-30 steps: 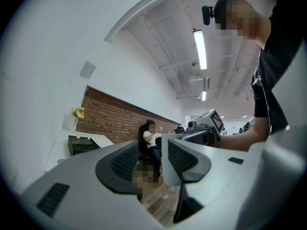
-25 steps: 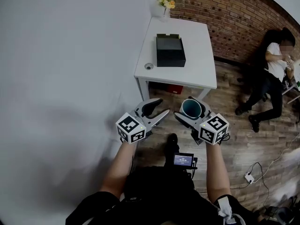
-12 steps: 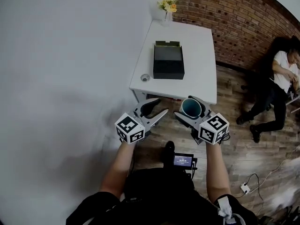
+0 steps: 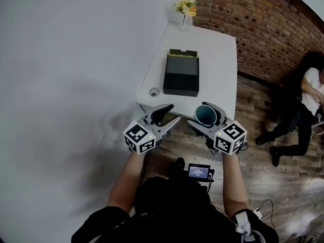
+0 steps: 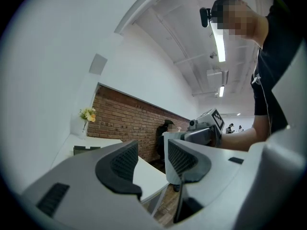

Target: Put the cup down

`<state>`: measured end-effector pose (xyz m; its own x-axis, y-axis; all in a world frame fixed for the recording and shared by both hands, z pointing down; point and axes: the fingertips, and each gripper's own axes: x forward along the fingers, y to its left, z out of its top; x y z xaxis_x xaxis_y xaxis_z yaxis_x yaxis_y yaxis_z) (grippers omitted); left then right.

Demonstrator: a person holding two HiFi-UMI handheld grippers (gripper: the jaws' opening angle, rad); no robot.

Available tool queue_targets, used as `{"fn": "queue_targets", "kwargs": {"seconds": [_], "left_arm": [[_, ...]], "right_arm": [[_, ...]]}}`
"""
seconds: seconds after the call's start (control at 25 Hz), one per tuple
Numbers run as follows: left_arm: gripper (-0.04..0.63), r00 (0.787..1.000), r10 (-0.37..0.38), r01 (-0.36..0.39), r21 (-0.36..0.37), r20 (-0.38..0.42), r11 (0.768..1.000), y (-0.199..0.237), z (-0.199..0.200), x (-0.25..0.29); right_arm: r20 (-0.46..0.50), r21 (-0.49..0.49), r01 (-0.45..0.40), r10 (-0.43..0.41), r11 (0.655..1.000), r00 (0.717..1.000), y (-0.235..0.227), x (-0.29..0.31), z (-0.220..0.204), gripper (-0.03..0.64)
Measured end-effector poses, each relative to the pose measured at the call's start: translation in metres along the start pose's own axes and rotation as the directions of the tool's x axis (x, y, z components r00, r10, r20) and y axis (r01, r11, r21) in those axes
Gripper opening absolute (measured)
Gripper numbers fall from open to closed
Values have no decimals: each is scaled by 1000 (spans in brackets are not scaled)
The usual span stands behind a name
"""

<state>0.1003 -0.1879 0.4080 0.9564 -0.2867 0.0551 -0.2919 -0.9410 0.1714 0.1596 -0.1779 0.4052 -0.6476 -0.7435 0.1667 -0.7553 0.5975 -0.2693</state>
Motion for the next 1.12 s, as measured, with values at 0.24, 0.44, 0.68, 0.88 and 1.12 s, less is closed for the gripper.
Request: {"fn": "queue_targets", "kwargs": {"seconds": [0.24,0.44,0.68,0.88,1.12], "left_arm": [[201,999,38,-38,1,3,999,20,6,12],[201,998,55,-55,-1,2,998,33,11,19],[201,999,49,-49,-4,-3,999,50,10,24],[201,1000,23,-23,-5,-21,1000,53,7,23],[201,1000,6,-6,-8,-19,1000,64,9,18]], "right_arm": [[-8,-2,-36,36,999,999,-20,15,7,428],[-21,-4,-58,57,998,998,-30,26,14,428],[-20,-4,-59,59,998,998,-39,41,18,428],[-20,4,-47,47,999,999,-41,47,17,428],[-20,6,-34,35,999,999,-38,57,18,428]]}}
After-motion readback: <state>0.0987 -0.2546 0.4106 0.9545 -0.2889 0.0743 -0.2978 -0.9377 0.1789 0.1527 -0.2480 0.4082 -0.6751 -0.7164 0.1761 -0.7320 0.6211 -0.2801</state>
